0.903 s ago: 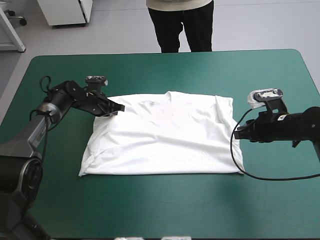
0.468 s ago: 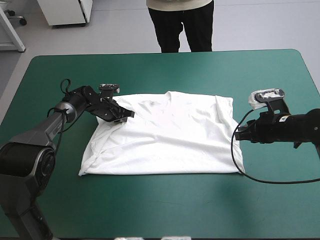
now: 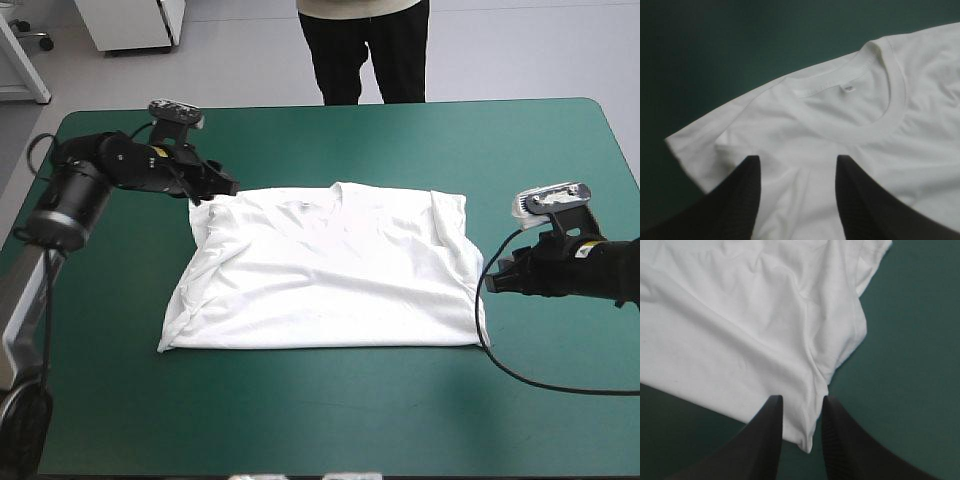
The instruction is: Fold the cloth
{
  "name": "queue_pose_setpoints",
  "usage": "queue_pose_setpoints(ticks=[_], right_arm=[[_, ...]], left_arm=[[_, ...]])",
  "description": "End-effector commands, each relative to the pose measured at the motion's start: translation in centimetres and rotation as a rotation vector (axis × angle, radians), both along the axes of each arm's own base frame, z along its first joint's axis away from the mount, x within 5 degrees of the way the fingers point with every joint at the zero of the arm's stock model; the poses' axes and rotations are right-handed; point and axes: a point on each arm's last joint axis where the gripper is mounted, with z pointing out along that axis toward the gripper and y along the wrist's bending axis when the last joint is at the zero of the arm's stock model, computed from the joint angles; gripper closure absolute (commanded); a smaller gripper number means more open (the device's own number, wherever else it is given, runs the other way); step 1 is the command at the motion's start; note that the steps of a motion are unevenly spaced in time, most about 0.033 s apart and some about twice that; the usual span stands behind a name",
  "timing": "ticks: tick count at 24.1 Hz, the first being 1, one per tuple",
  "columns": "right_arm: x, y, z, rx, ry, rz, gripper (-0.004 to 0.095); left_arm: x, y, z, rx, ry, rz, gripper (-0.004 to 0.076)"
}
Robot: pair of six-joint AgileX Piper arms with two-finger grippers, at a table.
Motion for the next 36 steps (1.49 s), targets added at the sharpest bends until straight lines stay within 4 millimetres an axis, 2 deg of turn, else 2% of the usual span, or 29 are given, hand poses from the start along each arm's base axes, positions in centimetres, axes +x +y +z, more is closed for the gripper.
queue_pose_setpoints(ticks=[1,3,6,12,13,17,18,20,27,36], right_arm=[[-1.5,-0.5,1.9,-0.015,-0.08,-0.052,0.0636],[-2.3,-0.5,1.8,-0.026,-0.077,-0.057,0.0637],[-2.8,-0.7,0.0,-0.033,-0.024,-0.083,0.0638],[-3.0,-0.5,-3.9,0.007,0.084,-0.093,0.0638],[-2.9,-0.3,-4.6,0.031,0.085,-0.088,0.0638],[-2.9,-0.2,-5.1,0.033,0.092,-0.08,0.0642],[-2.9,-0.2,-5.1,0.031,0.09,-0.076,0.0642],[-2.9,-0.2,-5.1,0.031,0.09,-0.076,0.0642],[-2.8,-0.1,-5.0,0.046,0.075,-0.081,0.0642],[-2.8,-0.1,-5.0,0.045,0.075,-0.079,0.0642]], left_arm=[[-4.6,1.5,4.6,0.077,-0.086,0.044,0.0374],[-6.7,2.3,4.6,0.119,-0.064,0.069,0.0374],[-9.4,3.5,3.4,0.136,-0.036,0.135,0.0374],[-14.1,4.8,-1.5,0.104,0.032,0.236,0.0374],[-15.0,4.9,-3.5,0.107,0.075,0.241,0.0374],[-15.5,5.0,-7.5,0.116,0.182,0.26,0.0374],[-15.6,5.0,-9.6,0.116,0.221,0.275,0.0374],[-15.5,5.0,-11.9,0.106,0.242,0.301,0.0374],[-13.6,4.8,-14.3,0.1,0.279,0.344,0.0374],[-12.9,5.0,-17.0,0.163,0.419,0.364,0.0388]])
